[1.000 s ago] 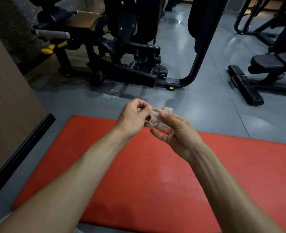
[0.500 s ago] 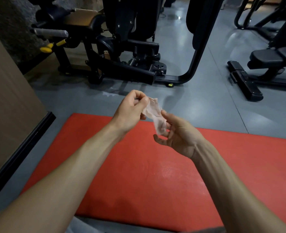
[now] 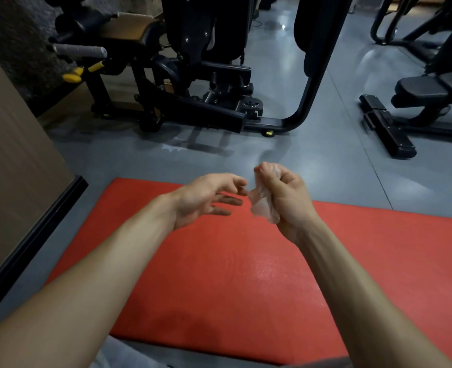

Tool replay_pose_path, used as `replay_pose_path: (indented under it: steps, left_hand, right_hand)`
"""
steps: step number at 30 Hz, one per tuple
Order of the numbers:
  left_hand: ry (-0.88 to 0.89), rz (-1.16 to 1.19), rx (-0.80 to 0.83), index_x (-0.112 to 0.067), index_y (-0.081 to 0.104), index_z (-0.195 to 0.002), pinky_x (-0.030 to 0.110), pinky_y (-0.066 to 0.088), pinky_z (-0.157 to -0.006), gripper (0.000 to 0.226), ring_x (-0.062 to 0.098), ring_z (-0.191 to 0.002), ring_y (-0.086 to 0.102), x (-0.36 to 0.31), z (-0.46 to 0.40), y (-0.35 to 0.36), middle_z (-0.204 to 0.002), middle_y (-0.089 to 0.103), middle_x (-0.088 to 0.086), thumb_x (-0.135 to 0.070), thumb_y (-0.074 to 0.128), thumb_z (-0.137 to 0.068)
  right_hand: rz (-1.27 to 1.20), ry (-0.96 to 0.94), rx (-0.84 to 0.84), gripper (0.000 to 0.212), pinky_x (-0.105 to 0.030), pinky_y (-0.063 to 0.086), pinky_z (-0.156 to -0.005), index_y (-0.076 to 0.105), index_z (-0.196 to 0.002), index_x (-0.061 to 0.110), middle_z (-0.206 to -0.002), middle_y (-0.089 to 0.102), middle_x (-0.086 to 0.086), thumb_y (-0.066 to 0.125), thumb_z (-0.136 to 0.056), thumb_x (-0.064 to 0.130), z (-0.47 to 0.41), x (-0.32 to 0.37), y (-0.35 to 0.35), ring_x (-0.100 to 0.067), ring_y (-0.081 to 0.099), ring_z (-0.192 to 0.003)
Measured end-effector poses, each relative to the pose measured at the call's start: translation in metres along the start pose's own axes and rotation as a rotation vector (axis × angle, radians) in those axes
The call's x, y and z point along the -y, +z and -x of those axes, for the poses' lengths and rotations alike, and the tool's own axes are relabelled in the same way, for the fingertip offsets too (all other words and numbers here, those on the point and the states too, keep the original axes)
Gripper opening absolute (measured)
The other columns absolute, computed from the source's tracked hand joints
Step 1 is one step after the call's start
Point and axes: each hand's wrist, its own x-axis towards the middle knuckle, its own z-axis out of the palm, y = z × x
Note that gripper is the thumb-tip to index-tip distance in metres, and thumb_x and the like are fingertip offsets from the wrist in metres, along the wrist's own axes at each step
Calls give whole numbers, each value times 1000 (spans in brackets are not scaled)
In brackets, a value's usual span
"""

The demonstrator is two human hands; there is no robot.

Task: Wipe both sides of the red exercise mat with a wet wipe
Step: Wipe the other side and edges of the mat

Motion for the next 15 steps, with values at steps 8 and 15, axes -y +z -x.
replay_pose_path:
  steps: [8, 15]
  left_hand:
    - [77, 194, -95, -12, 65, -106, 24, 54, -68, 16, 22, -87, 59, 8, 1, 4, -104, 63, 12, -26, 58, -104]
    - [229, 383, -468, -11, 59, -88, 17, 32, -34, 16, 6, -42, 43, 0, -4, -12, -70, 53, 5, -17, 62, -102]
  right_hand:
    - [-27, 41, 81, 20, -33, 57, -66, 64, -94, 7, -81, 67, -8, 73, -86, 23, 5, 4, 11, -19, 66, -73]
    - [-114, 214, 94, 9, -22, 39, -55, 65, -91, 14, -74, 58, 4, 67, -91, 5, -1, 3, -1, -6, 39, -53]
